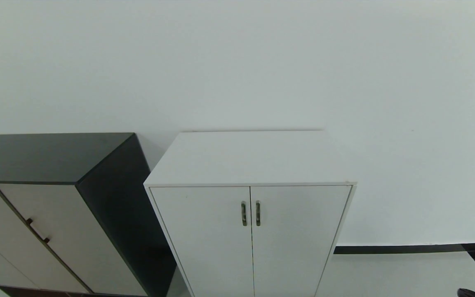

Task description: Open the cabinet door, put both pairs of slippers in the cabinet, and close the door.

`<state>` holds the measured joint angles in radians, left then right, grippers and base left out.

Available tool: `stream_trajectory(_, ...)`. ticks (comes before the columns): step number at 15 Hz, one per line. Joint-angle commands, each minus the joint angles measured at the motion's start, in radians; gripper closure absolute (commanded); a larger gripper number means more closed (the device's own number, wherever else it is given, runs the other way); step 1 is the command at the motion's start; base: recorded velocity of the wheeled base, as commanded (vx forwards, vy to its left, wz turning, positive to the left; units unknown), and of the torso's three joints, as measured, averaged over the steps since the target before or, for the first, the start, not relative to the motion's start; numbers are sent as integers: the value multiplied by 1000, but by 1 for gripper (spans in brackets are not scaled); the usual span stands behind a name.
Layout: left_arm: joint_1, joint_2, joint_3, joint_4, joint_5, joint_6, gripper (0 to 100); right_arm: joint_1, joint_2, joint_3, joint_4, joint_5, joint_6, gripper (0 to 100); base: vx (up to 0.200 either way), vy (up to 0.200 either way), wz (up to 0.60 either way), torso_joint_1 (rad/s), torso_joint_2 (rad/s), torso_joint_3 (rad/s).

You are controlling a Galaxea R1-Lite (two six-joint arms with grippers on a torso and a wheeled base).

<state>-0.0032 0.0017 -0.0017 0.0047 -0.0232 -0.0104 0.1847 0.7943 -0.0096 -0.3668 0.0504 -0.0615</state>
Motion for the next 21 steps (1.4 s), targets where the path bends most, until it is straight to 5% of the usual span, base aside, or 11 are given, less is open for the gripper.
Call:
stream_trajectory(1,0,1,0,0,0,0,100,-37,-477,2,325,0,-1,100,0,0,0,0,0,0)
stream_trajectory(6,0,1,0,0,0,0,100,-53,-622,10,365,-11,34,100,0,0,0,0,0,0)
stream_trajectory(10,0,1,0,0,-1,0,100,-195,-662,10,367,-44,31,100,0,0,0,0,0,0)
stream_trajectory(21,0,0,2,0,3,3,100,-185,-794,10,367,-44,49,100,0,0,0,0,0,0)
